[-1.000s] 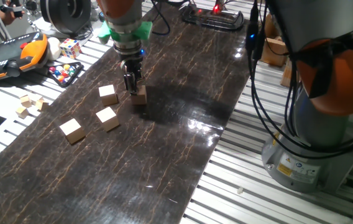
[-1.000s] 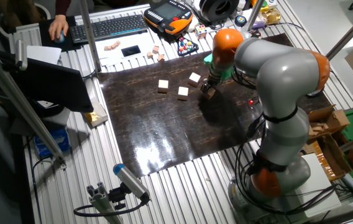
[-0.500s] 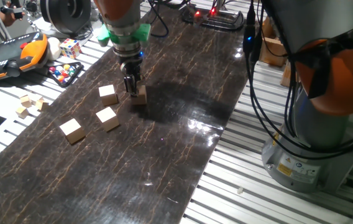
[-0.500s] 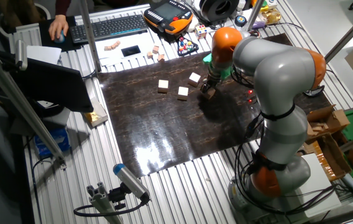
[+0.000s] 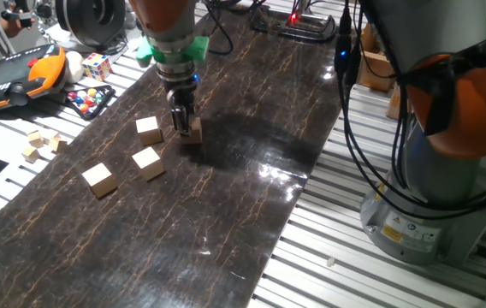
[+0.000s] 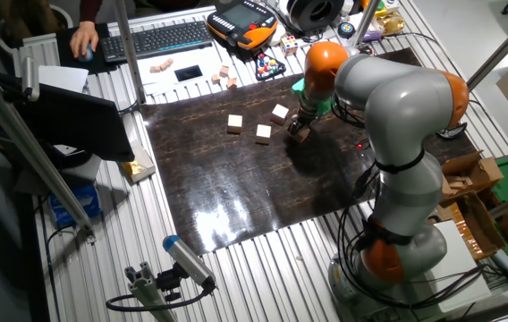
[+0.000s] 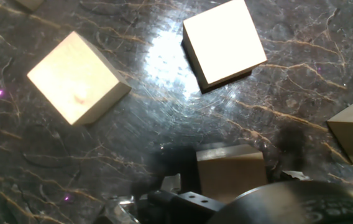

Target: Stack the blocks in a vertical line of five

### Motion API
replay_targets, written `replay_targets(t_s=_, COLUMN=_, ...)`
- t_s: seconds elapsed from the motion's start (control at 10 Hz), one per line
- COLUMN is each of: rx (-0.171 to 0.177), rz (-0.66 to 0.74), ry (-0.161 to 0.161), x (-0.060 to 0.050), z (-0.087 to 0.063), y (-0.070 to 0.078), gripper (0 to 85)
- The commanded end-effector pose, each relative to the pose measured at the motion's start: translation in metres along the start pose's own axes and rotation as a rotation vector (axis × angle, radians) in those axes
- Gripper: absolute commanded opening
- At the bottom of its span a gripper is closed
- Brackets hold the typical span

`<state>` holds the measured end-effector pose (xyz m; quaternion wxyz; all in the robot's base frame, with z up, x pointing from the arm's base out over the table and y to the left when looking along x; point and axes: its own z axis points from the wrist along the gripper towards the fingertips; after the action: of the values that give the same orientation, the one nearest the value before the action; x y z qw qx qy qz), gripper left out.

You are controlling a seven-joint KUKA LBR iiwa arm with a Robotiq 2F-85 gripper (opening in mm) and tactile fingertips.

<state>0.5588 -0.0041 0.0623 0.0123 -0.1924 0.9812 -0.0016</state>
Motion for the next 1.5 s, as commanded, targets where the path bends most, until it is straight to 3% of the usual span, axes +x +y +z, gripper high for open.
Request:
replay_targets(t_s=0.0, rx=0.001, rz=0.000, ry=-0.002, x=0.0000, z=0.0010, y=0.0001, gripper=77.0)
replay_targets(t_s=1.4, rx=-0.003, rz=-0.001, ry=-0.010, x=-0.0007, z=0.0042, y=-0.0020, gripper=72.7)
